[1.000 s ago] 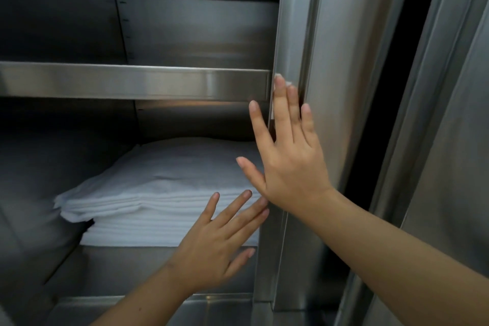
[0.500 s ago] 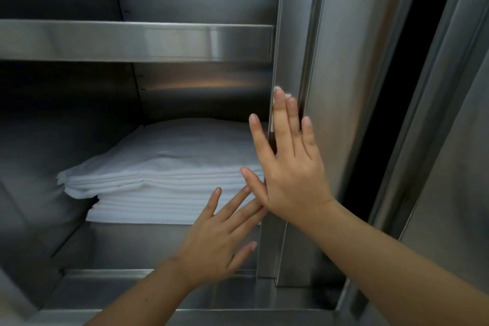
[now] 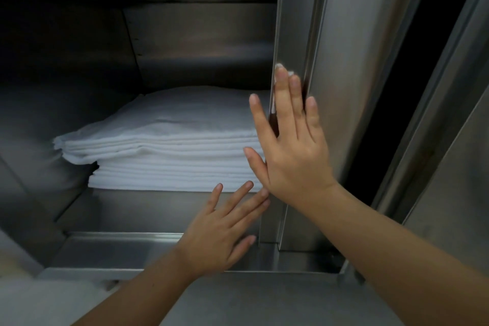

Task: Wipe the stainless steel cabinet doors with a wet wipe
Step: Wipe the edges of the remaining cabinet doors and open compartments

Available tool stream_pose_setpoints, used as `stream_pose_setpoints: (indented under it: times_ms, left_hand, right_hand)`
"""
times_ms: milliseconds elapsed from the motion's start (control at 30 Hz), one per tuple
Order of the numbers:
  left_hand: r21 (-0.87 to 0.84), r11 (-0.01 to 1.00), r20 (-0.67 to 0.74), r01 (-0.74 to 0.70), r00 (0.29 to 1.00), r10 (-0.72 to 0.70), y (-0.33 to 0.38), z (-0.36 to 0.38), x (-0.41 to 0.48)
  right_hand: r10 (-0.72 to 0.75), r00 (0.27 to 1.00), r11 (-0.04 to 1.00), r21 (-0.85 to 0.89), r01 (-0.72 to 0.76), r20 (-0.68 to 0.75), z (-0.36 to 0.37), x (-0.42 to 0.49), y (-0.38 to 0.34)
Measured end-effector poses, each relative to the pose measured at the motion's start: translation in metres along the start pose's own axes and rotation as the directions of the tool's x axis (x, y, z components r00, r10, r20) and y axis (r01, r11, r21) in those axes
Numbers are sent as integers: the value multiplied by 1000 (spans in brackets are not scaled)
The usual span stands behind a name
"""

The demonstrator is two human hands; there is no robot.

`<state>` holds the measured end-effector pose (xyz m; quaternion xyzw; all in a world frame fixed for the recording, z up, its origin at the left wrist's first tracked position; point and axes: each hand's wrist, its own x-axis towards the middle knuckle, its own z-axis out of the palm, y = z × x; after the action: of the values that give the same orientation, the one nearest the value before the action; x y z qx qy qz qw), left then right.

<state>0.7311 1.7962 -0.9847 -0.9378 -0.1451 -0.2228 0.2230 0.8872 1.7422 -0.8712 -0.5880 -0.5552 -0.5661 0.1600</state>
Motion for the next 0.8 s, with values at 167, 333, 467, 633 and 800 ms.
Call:
stream_pose_setpoints:
  times_ms: [167, 333, 467, 633, 800]
  left_hand:
    - [3, 1000, 36, 2, 999, -2, 7, 6, -10]
    - [-10, 999, 75, 41, 996, -40, 12, 12, -26]
    - [-18, 995, 157, 97, 983, -93, 19, 21, -48]
    - [5, 961, 262, 277, 927, -269, 32, 35, -70]
    - [22, 929, 322, 368, 877, -355, 43, 44, -80]
  right_hand:
    - [-47, 999, 998, 30, 46, 25, 1, -22, -6]
    - [-3, 999, 998, 65, 0, 40, 5, -28, -12]
    - [-21, 995, 993, 122, 9, 99, 6, -51, -21]
    - [-66, 980, 988, 151, 38, 187, 10, -87, -34]
    - [-52, 967, 987, 162, 11, 250, 11, -111, -50]
